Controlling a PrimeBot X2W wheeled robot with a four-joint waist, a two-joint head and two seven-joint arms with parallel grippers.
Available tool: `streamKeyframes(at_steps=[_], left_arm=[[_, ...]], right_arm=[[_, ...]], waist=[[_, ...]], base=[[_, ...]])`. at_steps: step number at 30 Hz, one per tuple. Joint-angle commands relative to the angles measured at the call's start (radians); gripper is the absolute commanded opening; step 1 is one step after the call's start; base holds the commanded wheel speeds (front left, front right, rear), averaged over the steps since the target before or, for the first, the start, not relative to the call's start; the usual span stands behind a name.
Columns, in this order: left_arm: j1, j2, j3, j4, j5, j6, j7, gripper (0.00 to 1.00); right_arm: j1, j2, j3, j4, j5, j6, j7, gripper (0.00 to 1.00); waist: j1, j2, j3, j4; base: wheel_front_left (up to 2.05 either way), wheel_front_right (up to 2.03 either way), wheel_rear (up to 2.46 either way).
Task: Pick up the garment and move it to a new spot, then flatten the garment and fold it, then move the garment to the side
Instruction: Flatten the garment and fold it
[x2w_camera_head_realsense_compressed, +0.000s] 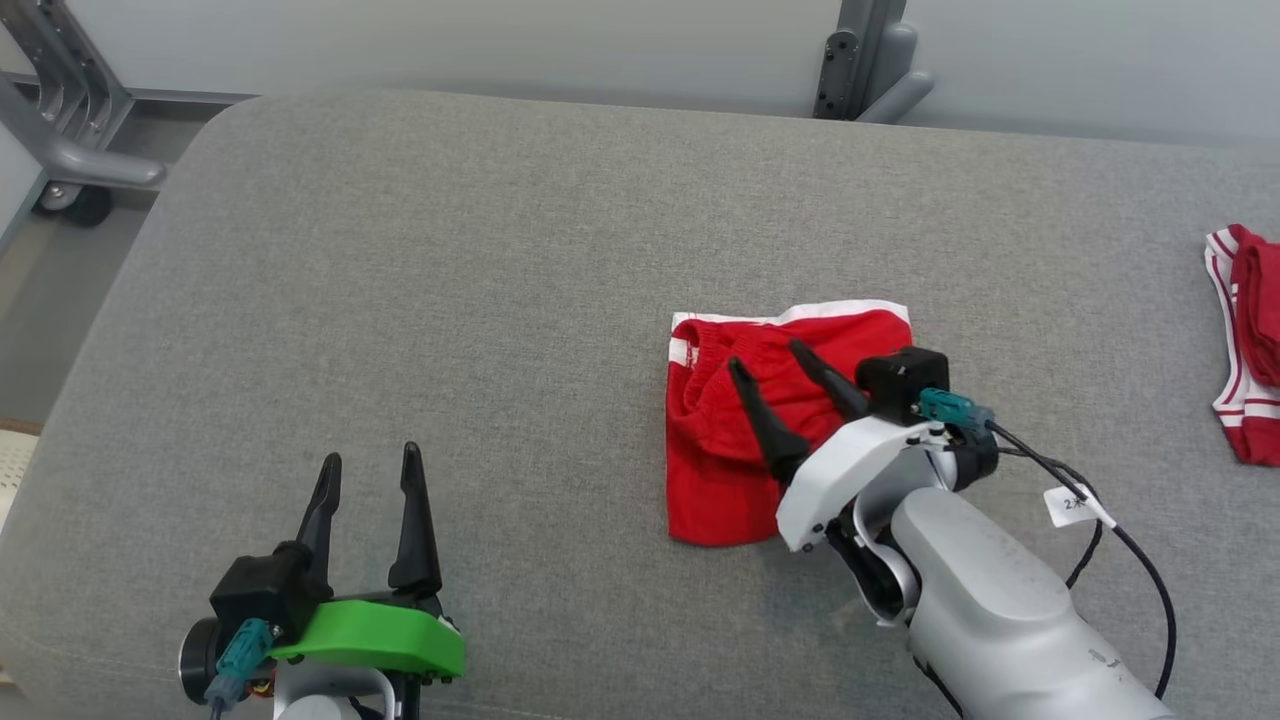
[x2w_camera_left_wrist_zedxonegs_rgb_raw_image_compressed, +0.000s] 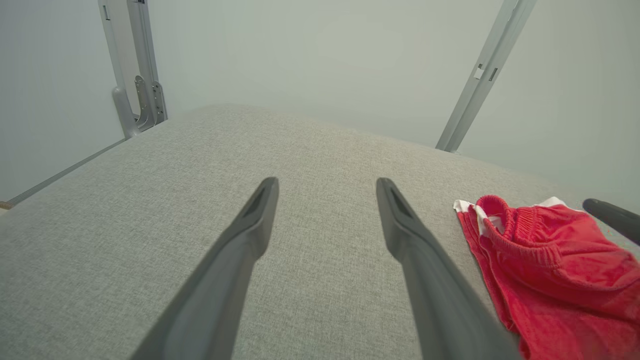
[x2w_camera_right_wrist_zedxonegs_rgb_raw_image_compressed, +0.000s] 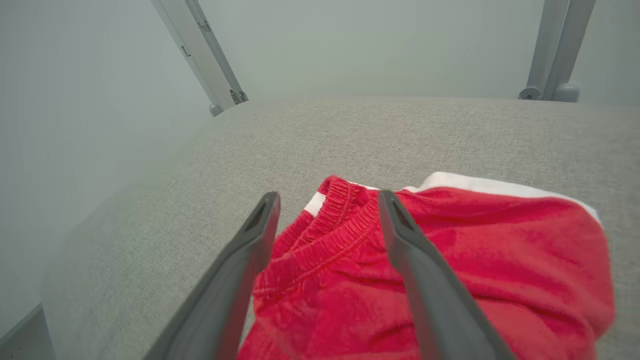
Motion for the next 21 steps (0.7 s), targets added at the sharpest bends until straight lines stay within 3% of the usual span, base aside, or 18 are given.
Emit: streamKeyframes(at_steps=[1,5,6,7,10,15,21], left_arm=[[0.007,-0.001,0.003,-0.003,0.009,-0.004,-0.002,1.0],[0.006,-0.001,-0.001,-0.005,0.011,-0.006,-0.002,1.0],[0.005,-0.001,-0.003,-0.005,0.011,-0.008,-0.002,1.0],[0.004,-0.001,-0.004,-0.004,0.011,-0.006,-0.002,1.0],[0.001,-0.001,-0.006,-0.004,0.011,-0.006,-0.002,1.0],[-0.002,-0.002,-0.009,-0.001,0.011,-0.006,-0.002,1.0],[-0.004,-0.002,-0.012,0.008,0.01,-0.008,-0.002,1.0]], right_arm=[[0.018,-0.003,-0.033,-0.013,-0.032,0.0,-0.008,1.0],[0.052,-0.002,-0.142,-0.043,-0.124,0.0,-0.008,1.0],[0.06,-0.002,-0.164,-0.053,-0.142,0.0,-0.008,0.83],[0.069,-0.002,-0.185,-0.057,-0.163,0.0,-0.008,0.5],[0.086,-0.002,-0.234,-0.057,-0.226,0.0,-0.008,0.0],[0.091,-0.002,-0.273,-0.02,-0.282,0.0,-0.008,0.0],[0.107,-0.002,-0.232,0.071,-0.282,0.0,-0.007,0.0]], waist=[[0.0,0.0057,-0.002,-0.006],[0.0,0.0057,-0.001,-0.007],[0.0,0.0057,0.0,-0.006],[0.0,0.0057,0.001,-0.004],[0.0,0.0057,0.004,0.001],[0.0,0.0057,0.006,0.011],[0.0,0.0057,0.006,0.023]], base=[[0.0,0.0,0.0],[0.0,0.0,0.0],[0.0,0.0,0.0],[0.0,0.0,0.0],[0.0,0.0,0.0],[0.0,0.0,0.0],[0.0,0.0,0.0]])
